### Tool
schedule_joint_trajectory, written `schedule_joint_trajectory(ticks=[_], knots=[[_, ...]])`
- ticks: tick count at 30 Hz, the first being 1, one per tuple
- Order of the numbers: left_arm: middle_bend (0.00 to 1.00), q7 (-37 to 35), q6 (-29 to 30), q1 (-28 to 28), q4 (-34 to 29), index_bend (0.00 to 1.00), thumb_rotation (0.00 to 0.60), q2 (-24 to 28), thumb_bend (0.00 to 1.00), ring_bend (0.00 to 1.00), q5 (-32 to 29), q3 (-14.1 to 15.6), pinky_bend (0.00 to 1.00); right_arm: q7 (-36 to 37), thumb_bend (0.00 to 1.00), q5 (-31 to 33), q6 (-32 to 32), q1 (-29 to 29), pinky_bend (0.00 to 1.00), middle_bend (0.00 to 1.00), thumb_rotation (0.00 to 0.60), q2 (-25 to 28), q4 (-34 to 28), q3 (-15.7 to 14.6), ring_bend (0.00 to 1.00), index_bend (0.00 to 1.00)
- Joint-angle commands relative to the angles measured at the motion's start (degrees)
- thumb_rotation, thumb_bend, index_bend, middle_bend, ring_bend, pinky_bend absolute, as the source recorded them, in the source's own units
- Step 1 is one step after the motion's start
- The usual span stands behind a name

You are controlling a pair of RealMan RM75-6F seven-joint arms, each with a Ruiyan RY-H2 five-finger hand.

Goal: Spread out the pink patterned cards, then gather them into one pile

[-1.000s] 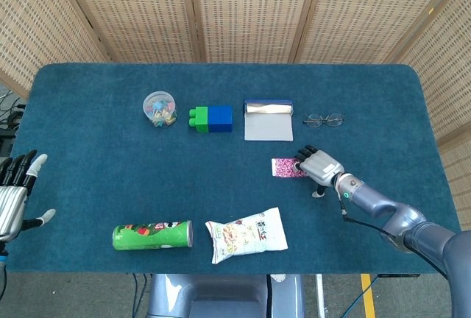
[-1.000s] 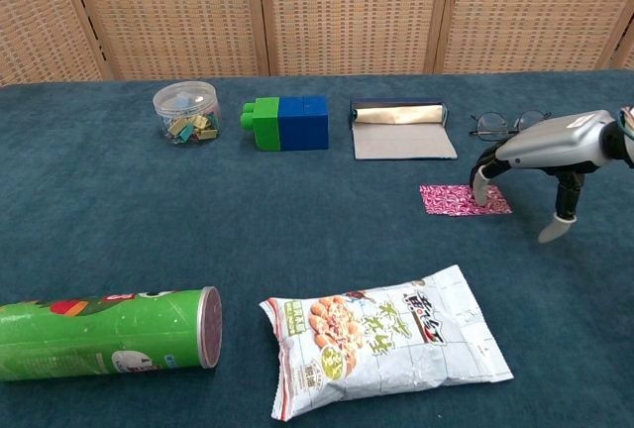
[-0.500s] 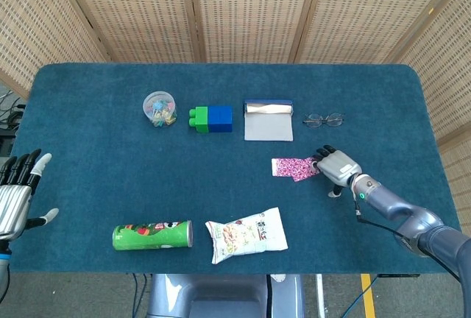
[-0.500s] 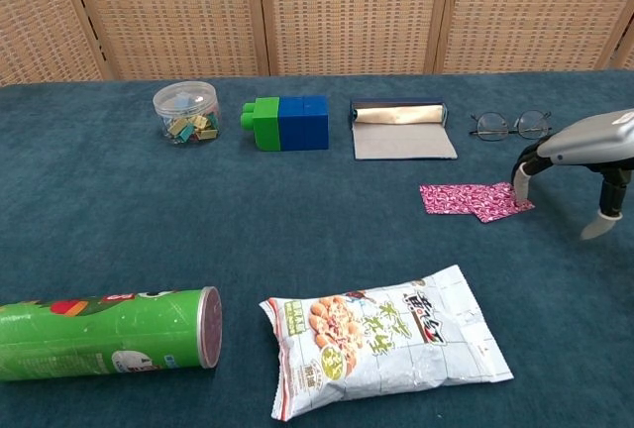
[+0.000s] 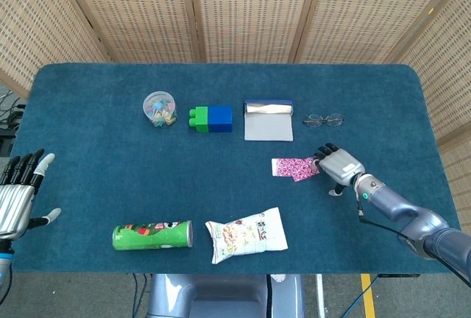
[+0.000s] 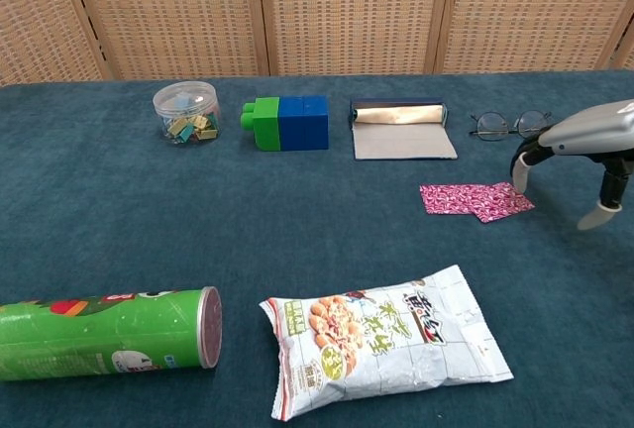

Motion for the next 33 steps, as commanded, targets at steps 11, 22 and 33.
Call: schedule_joint_trajectory(ticks=[11, 22, 33], knots=[[0.0, -1.08, 0.34, 0.74, 0.89, 0.0, 0.6, 0.19, 0.05, 0.0, -0.59, 0.41, 0.0, 0.32, 0.23, -0.58, -1.93, 1.9, 0.0, 0.17, 0.6, -2.51, -0.02, 0.26, 0.0, 0.28], [0.0, -0.51, -0.05, 0.31, 0.73, 0.0, 0.6, -0.14, 0.04, 0.0, -0.54, 0.3, 0.0, 0.15, 0.23, -0.79, -1.86, 1.24, 0.0, 0.17, 0.6, -3.21, 2.15, -0.95, 0.0, 0.28], [0.0, 0.37, -0.38, -0.17, 0.2, 0.0, 0.6, -0.31, 0.04, 0.0, -0.44, 0.16, 0.0, 0.03, 0.25, 0.5, -1.92, -0.17, 0.0, 0.18, 0.6, -2.41, 3.44, -1.44, 0.0, 0.28]])
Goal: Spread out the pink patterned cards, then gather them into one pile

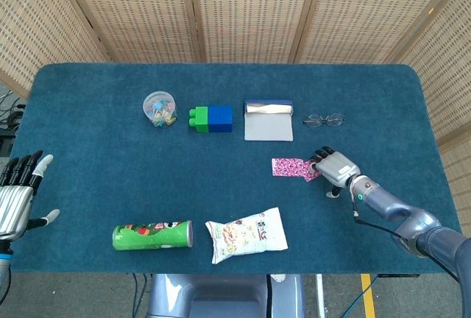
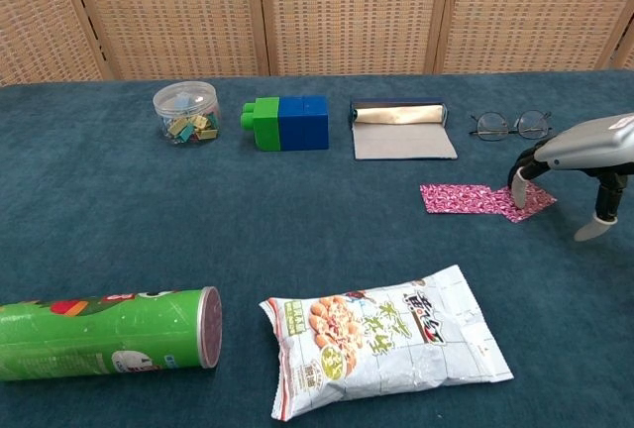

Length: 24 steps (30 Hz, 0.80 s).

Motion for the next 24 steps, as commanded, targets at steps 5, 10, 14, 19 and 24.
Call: schedule_joint_trajectory(ticks=[5, 10, 14, 19, 24], knots=[[0.0, 0.48, -0.32, -0.33, -0.23, 0.0, 0.6, -0.17, 0.04, 0.0, 0.0, -0.04, 0.0, -0.05, 0.26, 0.98, -0.04, -0.91, 0.0, 0.18, 0.6, 0.46, 0.86, 0.01, 0.0, 0.28], [0.0, 0.67, -0.42, -0.49, -0.25, 0.0, 0.6, -0.27, 0.04, 0.0, -0.01, -0.07, 0.0, -0.23, 0.26, 1.62, -0.34, -1.44, 0.0, 0.18, 0.6, 0.69, 1.52, 0.06, 0.0, 0.28], [0.0, 0.64, -0.4, -0.49, -0.23, 0.0, 0.6, -0.29, 0.04, 0.0, -0.05, -0.05, 0.0, -0.36, 0.26, 2.24, -0.6, -1.8, 0.0, 0.18, 0.6, 0.9, 2.22, 0.26, 0.0, 0.28], [0.0, 0.42, -0.37, -0.46, -0.12, 0.0, 0.6, -0.29, 0.04, 0.0, 0.03, 0.04, 0.0, -0.83, 0.26, 3.02, -0.56, -2.18, 0.0, 0.18, 0.6, 1.27, 2.65, 0.85, 0.0, 0.28], [0.0, 0.28, -0.31, -0.45, -0.07, 0.0, 0.6, -0.35, 0.04, 0.0, 0.19, 0.1, 0.0, -1.13, 0.26, 3.02, 0.17, -2.01, 0.0, 0.18, 0.6, 1.53, 2.04, 1.52, 0.0, 0.28]])
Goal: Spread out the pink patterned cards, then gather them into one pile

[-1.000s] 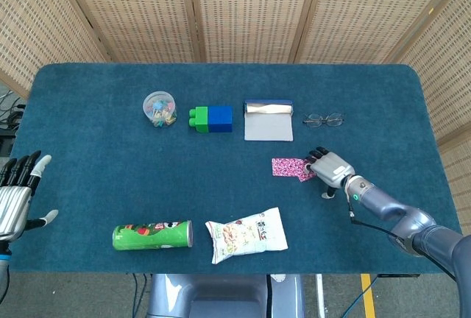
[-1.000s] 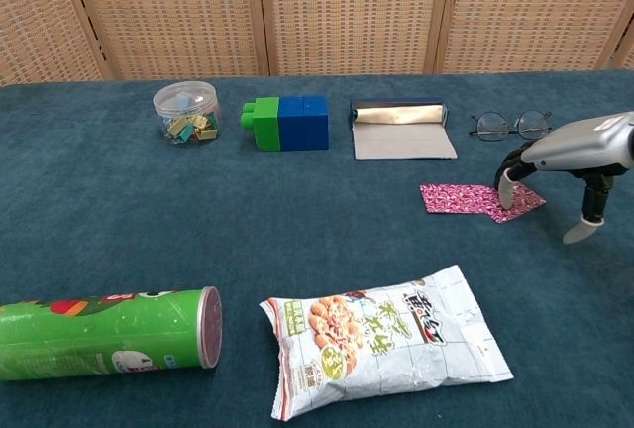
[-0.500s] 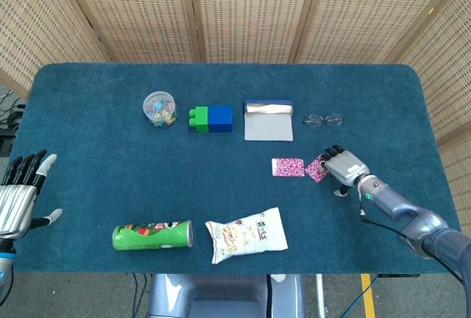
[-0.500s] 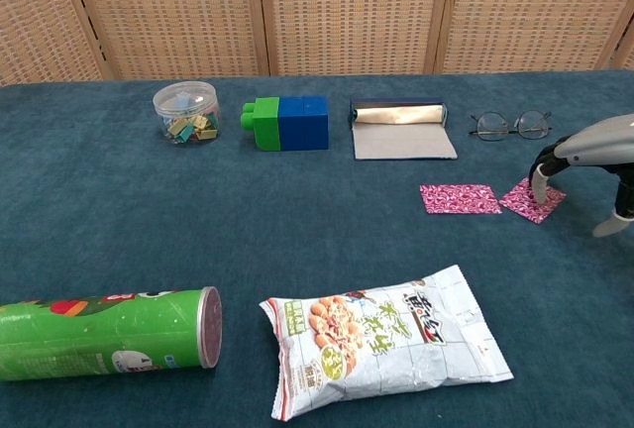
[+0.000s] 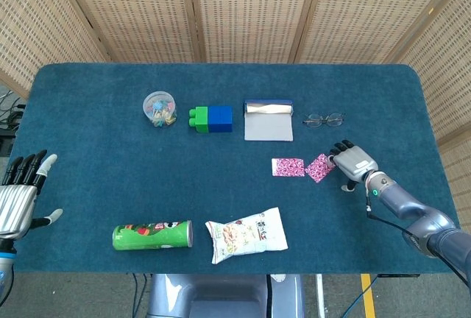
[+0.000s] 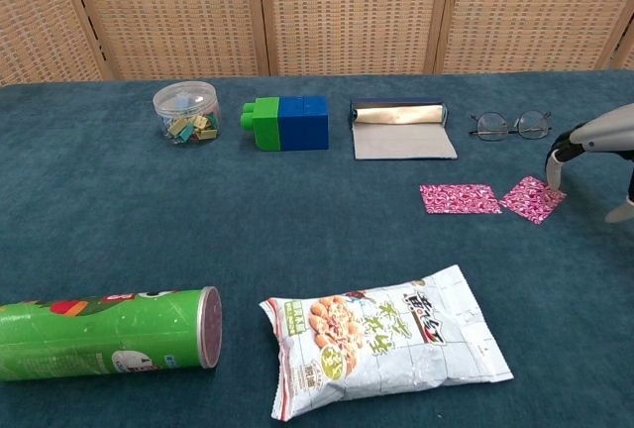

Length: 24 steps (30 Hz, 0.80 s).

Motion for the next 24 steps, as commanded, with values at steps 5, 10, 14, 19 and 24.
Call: schedule_joint_trajectory(ticks=[5, 10, 14, 19, 24], knots=[[0.0, -0.38, 0.18, 0.18, 0.25, 0.0, 0.6, -0.02, 0.04, 0.0, 0.12, 0.15, 0.0, -0.77, 0.26, 0.13, 0.23, 0.84, 0.0, 0.18, 0.6, 0.14, -1.19, 1.26, 0.0, 0.28], [0.0, -0.84, 0.44, 0.51, 0.5, 0.0, 0.6, 0.06, 0.04, 0.0, 0.04, 0.33, 0.0, -1.3, 0.26, 0.04, -0.63, 1.34, 0.0, 0.18, 0.6, -0.93, -0.59, 1.43, 0.0, 0.28], [0.0, -1.05, 0.6, 0.66, 0.67, 0.0, 0.6, 0.09, 0.05, 0.0, 0.01, 0.36, 0.0, -1.57, 0.26, -0.1, -1.21, 1.41, 0.0, 0.18, 0.6, -1.78, 0.4, 1.21, 0.0, 0.28], [0.0, -1.06, 0.5, 0.64, 0.75, 0.0, 0.6, 0.05, 0.04, 0.0, -0.02, 0.38, 0.0, -1.54, 0.26, -0.21, -1.53, 1.09, 0.0, 0.18, 0.6, -2.44, 1.56, 0.82, 0.0, 0.28], [0.0, -0.89, 0.35, 0.47, 0.75, 0.0, 0.6, -0.1, 0.04, 0.0, 0.0, 0.31, 0.0, -1.58, 0.26, -0.24, -1.76, 0.75, 0.0, 0.18, 0.6, -2.62, 2.49, 0.48, 0.0, 0.28]])
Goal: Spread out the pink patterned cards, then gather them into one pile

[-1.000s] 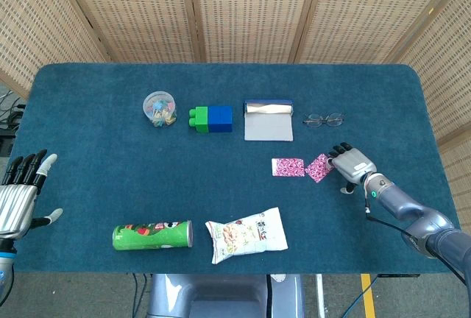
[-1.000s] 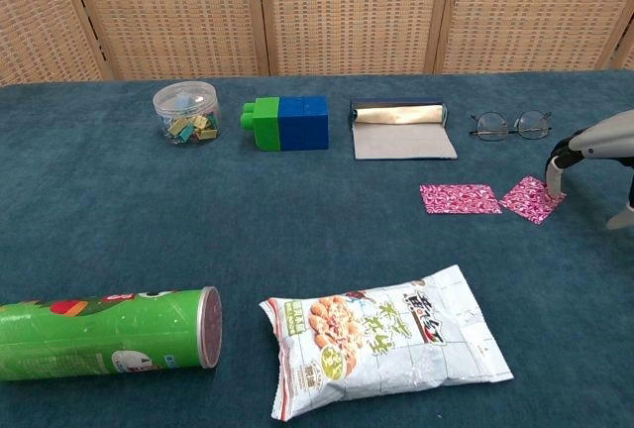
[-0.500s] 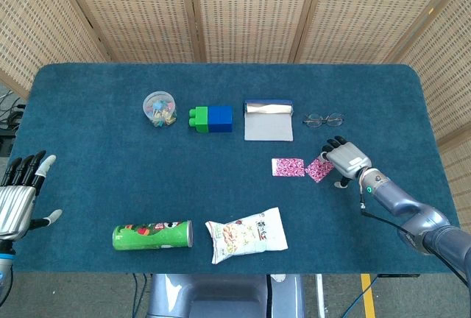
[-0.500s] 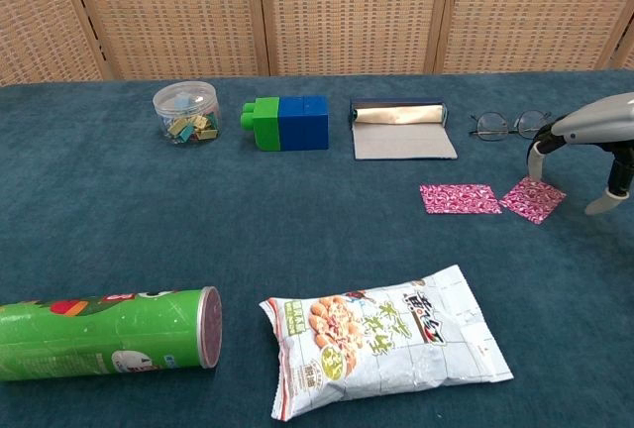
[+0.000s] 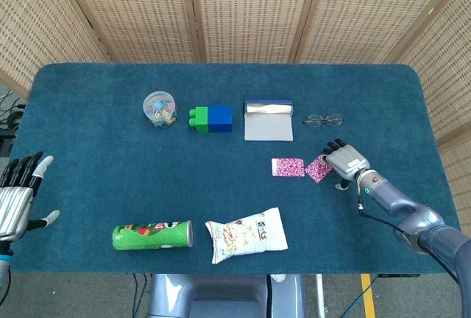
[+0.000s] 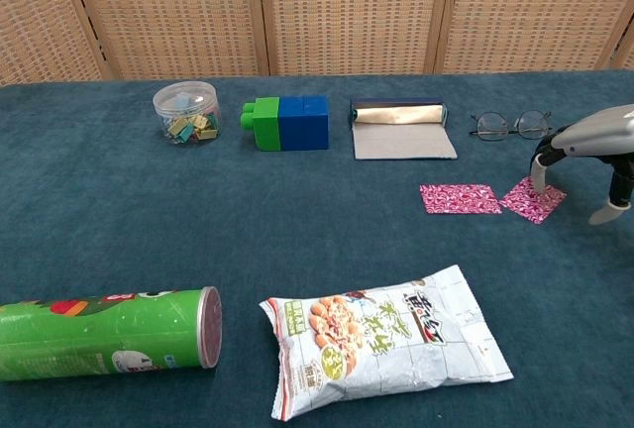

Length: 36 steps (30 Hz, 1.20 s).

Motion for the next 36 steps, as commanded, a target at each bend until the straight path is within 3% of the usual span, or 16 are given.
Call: schedule_joint_trajectory(ticks=[1, 18, 27, 36], knots=[[0.0, 0.11, -0.1, -0.09, 0.0, 0.0, 0.6, -0.08, 0.04, 0.0, -0.06, -0.05, 0.0, 0.02, 0.26, 0.09, -0.18, -0.22, 0.0, 0.18, 0.6, -0.03, 0.42, -0.16, 0.0, 0.28], [0.0, 1.11, -1.26, -1.29, -0.21, 0.0, 0.6, -0.63, 0.05, 0.0, -0.11, -0.47, 0.0, -1.1, 0.26, 1.44, 0.65, -3.34, 0.0, 0.19, 0.6, 3.54, -1.18, -1.0, 0.0, 0.28], [0.0, 1.31, -1.45, -1.55, -0.42, 0.0, 0.6, -0.7, 0.04, 0.0, 0.0, -0.45, 0.0, -0.79, 0.26, 1.13, 3.95, -2.58, 0.0, 0.19, 0.6, 7.25, -9.13, 1.38, 0.0, 0.28], [0.0, 0.77, -1.31, -1.27, -0.11, 0.0, 0.6, -0.4, 0.04, 0.0, -0.51, -0.39, 0.0, -0.53, 0.26, -0.38, 2.23, 0.03, 0.0, 0.18, 0.6, 7.01, -14.96, 2.05, 0.0, 0.28]])
